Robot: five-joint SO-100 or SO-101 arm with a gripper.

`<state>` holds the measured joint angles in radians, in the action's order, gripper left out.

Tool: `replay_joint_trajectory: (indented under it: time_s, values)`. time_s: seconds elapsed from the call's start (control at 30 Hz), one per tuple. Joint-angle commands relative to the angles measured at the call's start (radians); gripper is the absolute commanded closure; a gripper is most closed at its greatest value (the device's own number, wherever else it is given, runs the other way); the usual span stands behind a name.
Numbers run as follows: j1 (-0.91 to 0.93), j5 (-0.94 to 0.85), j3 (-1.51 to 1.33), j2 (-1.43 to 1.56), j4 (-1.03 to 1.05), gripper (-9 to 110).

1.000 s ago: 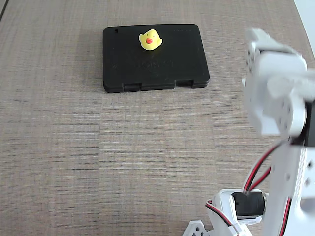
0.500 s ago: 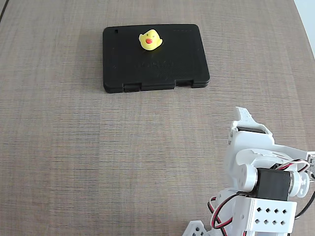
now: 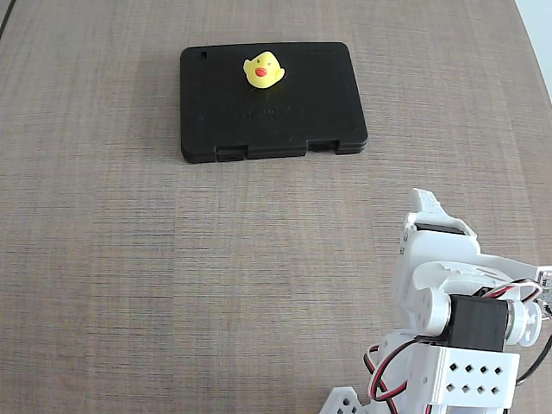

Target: Grasp a duck and put it on the black surface.

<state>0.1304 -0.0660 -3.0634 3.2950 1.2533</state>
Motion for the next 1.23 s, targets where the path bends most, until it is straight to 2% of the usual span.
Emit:
replay_joint_trajectory:
  time_s: [0.0,1.2]
  values:
    - [-0.052,0.008,0.006,0.067,0.005,74]
    - [-0.077,-0.005,0.008,0.067,0.002,74]
